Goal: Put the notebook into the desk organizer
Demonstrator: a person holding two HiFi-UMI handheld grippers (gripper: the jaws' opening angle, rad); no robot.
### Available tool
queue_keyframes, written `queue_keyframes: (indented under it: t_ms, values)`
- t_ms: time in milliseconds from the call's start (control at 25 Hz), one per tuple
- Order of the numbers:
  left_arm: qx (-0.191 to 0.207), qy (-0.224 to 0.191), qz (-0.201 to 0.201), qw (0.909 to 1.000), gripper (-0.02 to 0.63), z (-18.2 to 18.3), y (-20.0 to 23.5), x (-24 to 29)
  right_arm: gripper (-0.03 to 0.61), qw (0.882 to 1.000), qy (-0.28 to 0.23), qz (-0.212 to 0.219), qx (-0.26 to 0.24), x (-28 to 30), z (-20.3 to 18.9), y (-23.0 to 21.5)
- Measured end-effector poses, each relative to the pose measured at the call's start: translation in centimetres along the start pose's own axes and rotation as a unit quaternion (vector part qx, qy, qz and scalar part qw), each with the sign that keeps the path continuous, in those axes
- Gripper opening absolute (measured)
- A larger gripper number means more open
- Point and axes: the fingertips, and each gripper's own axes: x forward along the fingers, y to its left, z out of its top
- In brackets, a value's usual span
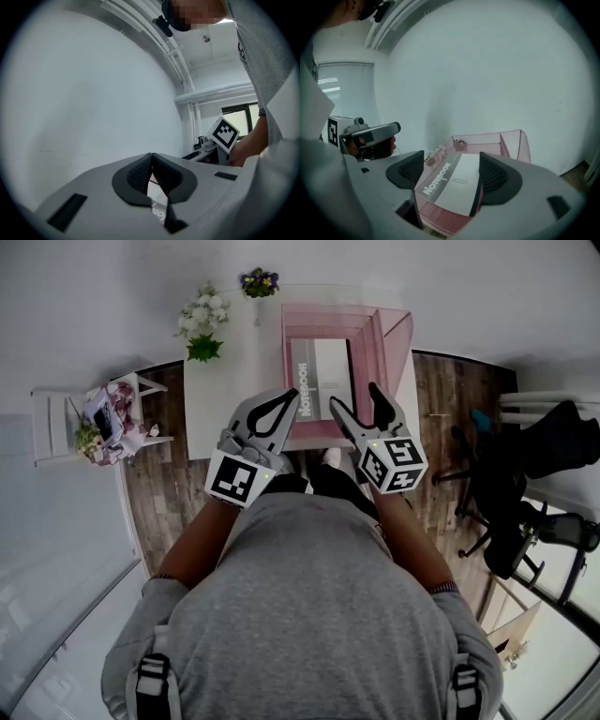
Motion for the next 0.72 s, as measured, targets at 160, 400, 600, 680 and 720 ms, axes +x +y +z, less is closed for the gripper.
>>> queue_keyframes:
  t_ms: [160, 400, 600, 680, 720]
  values:
    - [0.003, 0.000, 0.001, 1.0000, 0.020, 0.1, -0.9, -0.2, 0.345, 0.998, -0.041, 0.041, -0.033, -1.8, 1.7, 1.6]
    - [0.010, -0.002, 0.004, 0.9999, 0.020, 1.0, -3.3, -0.7, 0.188, 0.989, -0.081, 0.094, -0.075, -4.9, 2.7, 3.2]
    - [0.011, 0.002, 0.022, 0.9997, 0.020, 1.3, -5.3, -1.7, 0.008, 0.982, -0.113, 0.114, -0.104, -8.1, 2.9, 4.1]
    - [0.010, 0.004, 0.026, 0.9996, 0.020, 1.4, -6.4, -2.1, 0.008, 0.979, -0.120, 0.122, -0.111, -9.4, 2.7, 4.1]
    - [0.008, 0.006, 0.029, 0.9995, 0.020, 1.3, -7.0, -2.2, 0.008, 0.978, -0.124, 0.126, -0.112, -10.1, 2.6, 4.1]
